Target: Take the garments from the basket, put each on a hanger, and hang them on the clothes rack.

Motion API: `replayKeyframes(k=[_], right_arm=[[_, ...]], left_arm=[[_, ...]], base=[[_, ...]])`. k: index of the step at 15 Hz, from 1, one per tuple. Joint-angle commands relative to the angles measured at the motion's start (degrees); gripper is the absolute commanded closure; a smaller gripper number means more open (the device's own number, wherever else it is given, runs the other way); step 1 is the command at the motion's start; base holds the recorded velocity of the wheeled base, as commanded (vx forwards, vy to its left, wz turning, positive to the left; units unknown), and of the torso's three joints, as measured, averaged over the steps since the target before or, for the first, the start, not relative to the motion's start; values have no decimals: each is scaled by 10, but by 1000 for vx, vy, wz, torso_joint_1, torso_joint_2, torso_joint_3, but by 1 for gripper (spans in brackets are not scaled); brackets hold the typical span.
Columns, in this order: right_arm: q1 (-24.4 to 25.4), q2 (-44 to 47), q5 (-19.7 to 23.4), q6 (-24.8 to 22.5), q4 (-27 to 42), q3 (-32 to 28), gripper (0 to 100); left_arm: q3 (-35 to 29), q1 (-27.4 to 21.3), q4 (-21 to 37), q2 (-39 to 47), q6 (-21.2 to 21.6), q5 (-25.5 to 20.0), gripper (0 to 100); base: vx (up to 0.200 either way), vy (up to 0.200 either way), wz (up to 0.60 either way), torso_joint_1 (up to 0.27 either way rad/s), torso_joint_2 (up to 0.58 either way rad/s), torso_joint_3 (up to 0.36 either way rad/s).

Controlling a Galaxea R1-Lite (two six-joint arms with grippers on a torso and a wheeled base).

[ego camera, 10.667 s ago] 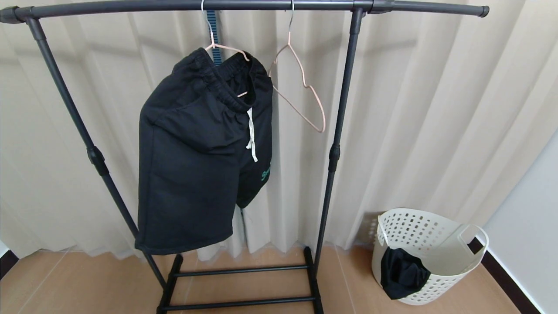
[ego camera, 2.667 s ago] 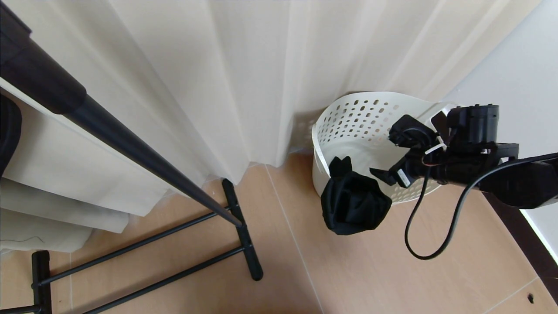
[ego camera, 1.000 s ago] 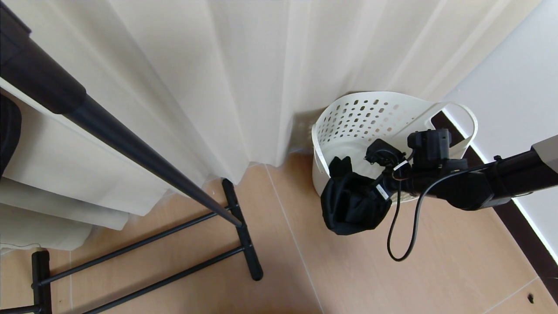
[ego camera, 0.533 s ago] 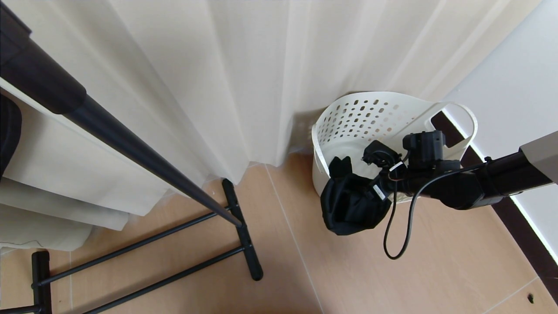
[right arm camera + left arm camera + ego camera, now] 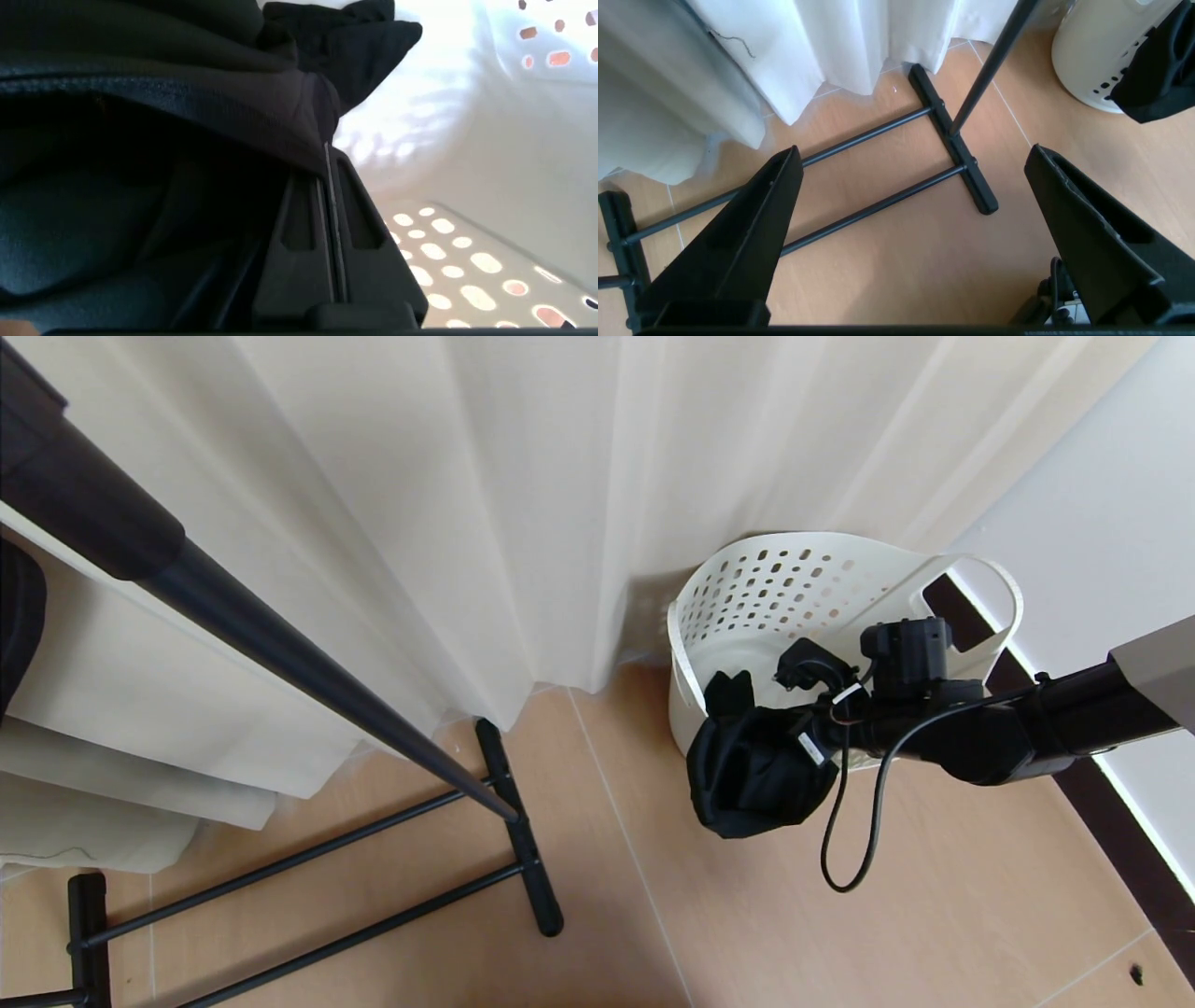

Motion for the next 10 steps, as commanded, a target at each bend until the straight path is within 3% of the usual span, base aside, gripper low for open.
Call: replayKeyframes(k=[1,5,10], right_arm=[[0,-7,0,0,0,3,100],[6,-72,1,4,-8,48,100],[62,-234,-11,4,-131,216,100]], left_arm=[[0,0,1,0,-1,0,0],[0,0,1,1,0,0,0],[0,0,1,1,-1,0,0]], base=[[0,0,0,0,0,0],[0,0,0,0,0,0],[0,0,0,0,0,0]])
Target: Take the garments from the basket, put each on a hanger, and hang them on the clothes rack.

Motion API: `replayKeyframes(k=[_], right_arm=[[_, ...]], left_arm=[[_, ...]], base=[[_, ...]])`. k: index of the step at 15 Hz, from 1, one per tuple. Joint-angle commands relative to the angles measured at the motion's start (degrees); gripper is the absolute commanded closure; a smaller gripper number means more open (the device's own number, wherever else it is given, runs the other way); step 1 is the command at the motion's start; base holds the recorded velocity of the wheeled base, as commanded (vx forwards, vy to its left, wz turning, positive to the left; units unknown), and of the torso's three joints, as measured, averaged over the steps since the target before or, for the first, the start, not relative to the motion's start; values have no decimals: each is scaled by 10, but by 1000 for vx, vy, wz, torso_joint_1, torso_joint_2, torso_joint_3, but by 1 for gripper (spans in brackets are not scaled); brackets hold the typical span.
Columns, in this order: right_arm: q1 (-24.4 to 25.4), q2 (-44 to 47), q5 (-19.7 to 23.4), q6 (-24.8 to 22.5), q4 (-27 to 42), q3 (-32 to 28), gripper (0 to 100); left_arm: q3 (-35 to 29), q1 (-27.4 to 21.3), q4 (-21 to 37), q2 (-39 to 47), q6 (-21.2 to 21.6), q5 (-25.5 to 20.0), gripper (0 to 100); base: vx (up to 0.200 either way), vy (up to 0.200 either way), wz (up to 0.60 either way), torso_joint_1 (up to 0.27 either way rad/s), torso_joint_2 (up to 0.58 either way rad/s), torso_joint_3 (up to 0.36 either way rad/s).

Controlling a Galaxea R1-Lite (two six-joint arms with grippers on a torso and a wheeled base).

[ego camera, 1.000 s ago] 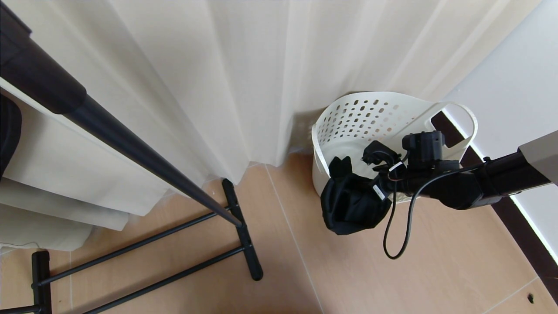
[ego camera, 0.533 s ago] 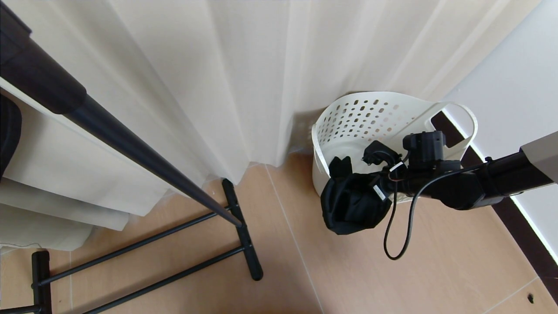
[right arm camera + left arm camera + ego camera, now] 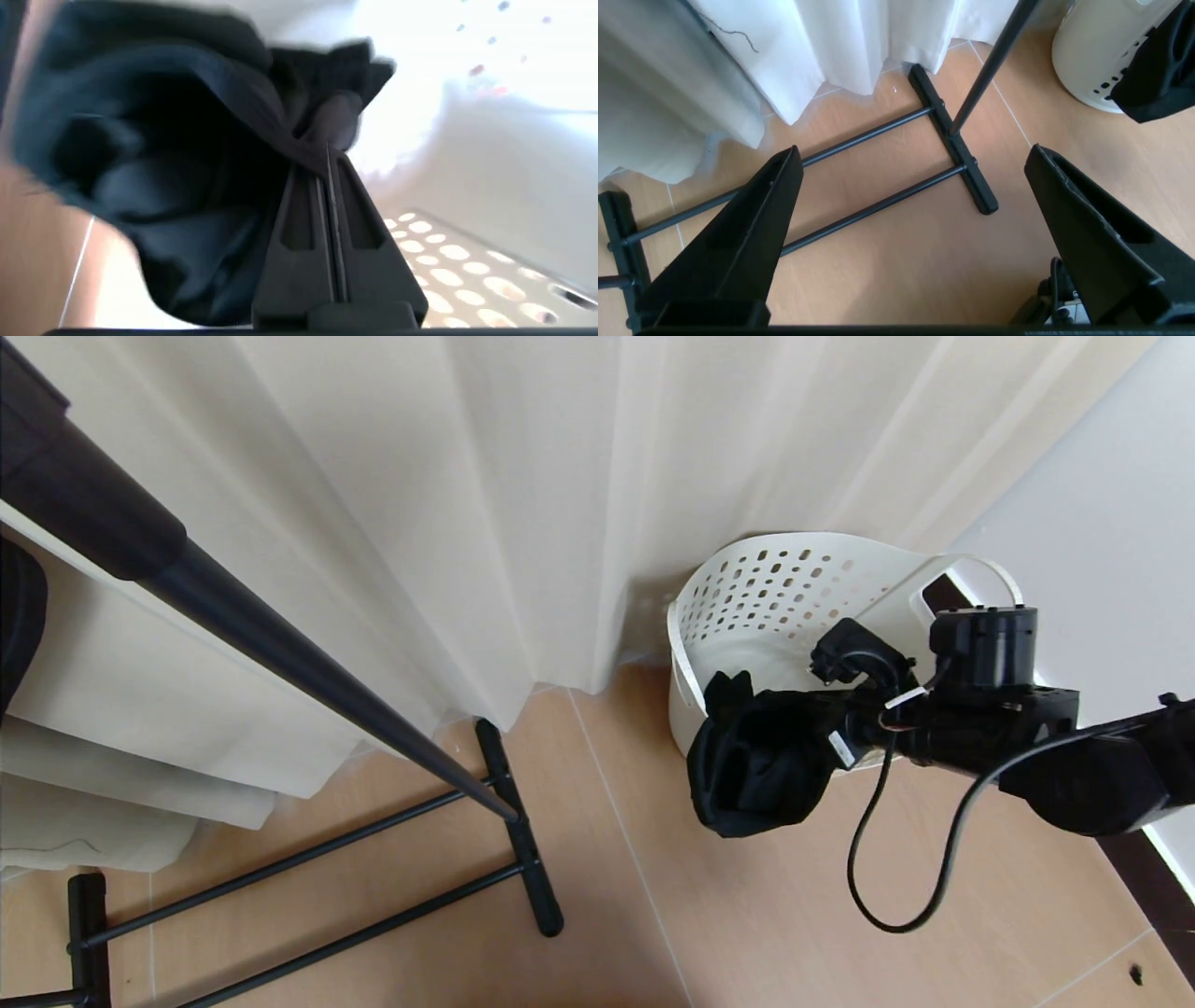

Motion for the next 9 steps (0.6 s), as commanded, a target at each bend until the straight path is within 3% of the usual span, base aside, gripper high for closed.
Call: replayKeyframes(k=[1,3,4,6,7,9], right_arm=[[56,-144,-11,4,-34,91,100],[118,-230,-64,21,-33,136,100],[187,-272,-127,36,-35,165,100],[248,-308,-207,51,-36,190,100],[293,-351,-230,55,-36,198,100],[298,-417,-209,63,-33,213,100]], left_arm=[[0,0,1,1,-1,0,0],[0,0,1,0,-1,0,0],[0,0,0,1,0,0,0],[0,0,1,0,0,0,0],[0,0,0,1,-1,1,0],[0,0,0,0,-1,0,0]], base=[[0,0,0,0,0,0],[0,0,0,0,0,0],[0,0,0,0,0,0],[0,0,0,0,0,0],[0,0,0,0,0,0],[0,0,0,0,0,0]])
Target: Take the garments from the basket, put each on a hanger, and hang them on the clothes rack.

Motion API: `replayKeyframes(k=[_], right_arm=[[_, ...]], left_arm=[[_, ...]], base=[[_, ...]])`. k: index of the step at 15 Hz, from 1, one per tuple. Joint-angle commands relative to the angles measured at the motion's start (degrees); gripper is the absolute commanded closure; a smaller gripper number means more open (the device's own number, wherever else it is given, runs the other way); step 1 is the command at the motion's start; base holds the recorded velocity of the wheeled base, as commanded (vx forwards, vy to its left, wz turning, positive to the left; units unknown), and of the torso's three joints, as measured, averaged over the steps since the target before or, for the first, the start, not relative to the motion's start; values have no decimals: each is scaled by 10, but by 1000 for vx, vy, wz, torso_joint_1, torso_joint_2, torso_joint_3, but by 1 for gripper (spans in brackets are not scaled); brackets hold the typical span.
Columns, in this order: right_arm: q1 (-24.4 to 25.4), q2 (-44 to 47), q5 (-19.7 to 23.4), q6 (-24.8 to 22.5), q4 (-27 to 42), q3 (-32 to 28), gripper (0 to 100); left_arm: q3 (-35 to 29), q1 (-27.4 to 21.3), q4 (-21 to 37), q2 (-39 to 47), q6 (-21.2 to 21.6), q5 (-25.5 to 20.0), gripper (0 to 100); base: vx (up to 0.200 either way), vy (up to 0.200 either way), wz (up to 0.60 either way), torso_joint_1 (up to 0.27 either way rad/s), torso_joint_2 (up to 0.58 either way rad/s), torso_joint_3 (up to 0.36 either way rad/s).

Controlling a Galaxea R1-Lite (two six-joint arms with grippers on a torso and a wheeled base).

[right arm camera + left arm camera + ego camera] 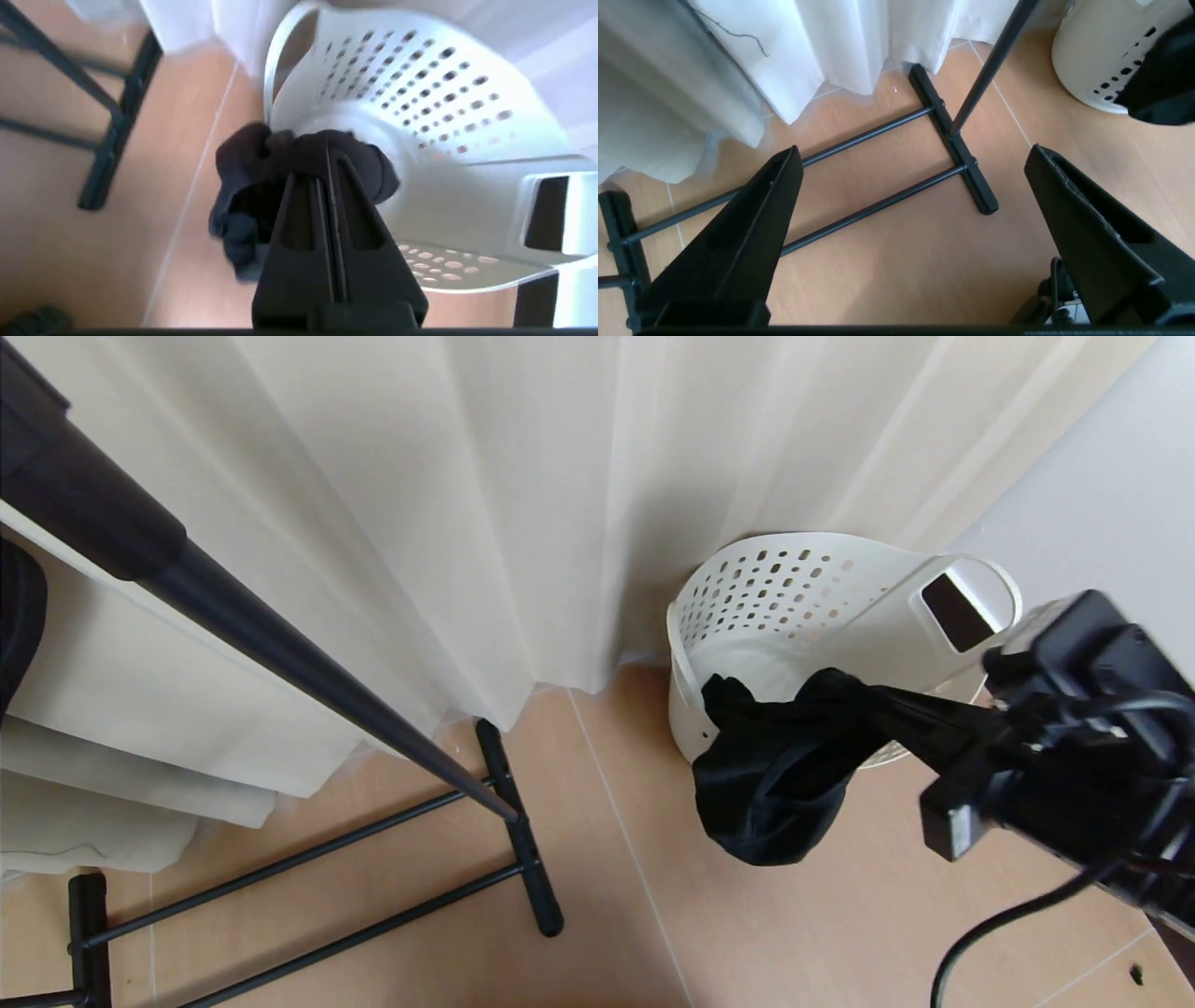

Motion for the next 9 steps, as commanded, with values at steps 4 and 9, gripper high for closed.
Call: replayKeyframes(k=[4,9], right_arm=[[23,-102,81,42,-3,47,100],[21,-117,83,43,0,53,100]], left_arm=[[0,0,0,1,1,0,0],[0,0,0,0,1,0,0]], base=[[0,0,0,0,0,0],[0,0,0,0,0,0]])
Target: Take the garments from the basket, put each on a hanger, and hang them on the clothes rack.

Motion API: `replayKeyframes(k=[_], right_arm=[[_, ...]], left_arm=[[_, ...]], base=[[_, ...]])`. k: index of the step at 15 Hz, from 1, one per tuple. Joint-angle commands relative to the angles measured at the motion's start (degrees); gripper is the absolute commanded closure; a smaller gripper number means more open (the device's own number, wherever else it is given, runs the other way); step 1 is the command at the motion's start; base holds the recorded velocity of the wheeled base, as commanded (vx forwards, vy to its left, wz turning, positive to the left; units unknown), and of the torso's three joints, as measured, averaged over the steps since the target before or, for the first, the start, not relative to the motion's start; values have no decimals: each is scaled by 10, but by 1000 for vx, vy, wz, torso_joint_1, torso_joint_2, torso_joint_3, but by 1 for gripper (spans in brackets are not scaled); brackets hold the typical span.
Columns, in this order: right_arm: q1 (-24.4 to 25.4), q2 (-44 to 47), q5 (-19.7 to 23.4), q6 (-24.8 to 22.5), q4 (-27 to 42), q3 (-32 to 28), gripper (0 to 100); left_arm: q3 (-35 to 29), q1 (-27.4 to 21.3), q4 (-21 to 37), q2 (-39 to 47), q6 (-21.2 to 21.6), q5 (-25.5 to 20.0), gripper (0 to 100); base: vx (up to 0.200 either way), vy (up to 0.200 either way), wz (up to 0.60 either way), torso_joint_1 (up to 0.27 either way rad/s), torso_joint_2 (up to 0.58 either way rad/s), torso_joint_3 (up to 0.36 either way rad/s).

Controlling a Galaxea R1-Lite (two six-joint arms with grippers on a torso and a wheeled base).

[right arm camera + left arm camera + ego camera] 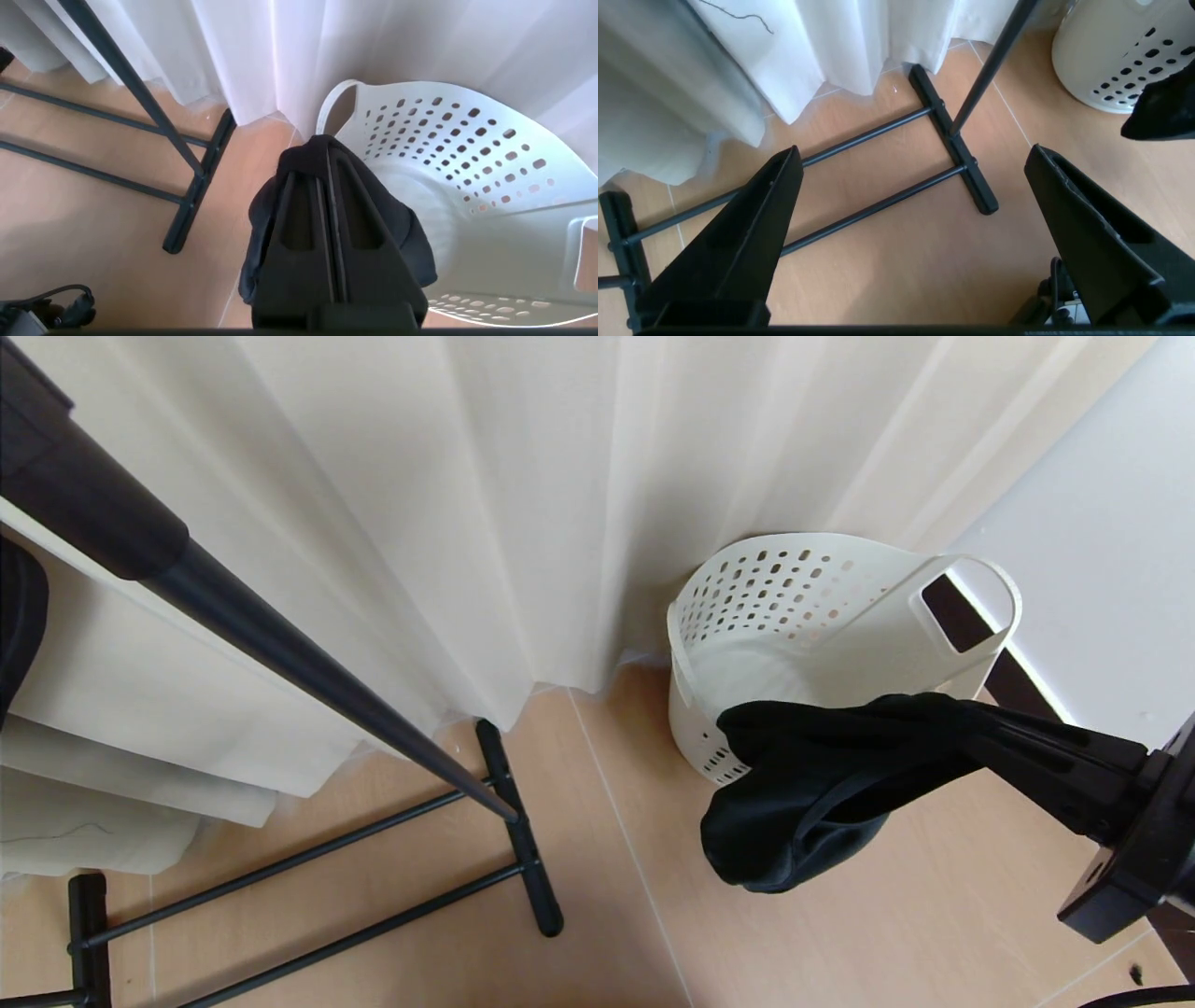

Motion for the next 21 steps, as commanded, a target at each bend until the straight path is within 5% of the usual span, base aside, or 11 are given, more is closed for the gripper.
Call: replayKeyframes(k=[1,21], right_arm=[[-4,-4,0,0,1,1,100],[-45,38,14,18,2,1,100]], left_arm=[[0,0,0,1,1,0,0],[0,0,0,1,1,0,0]], base=[[0,0,0,0,0,0],[0,0,0,2,3,164]])
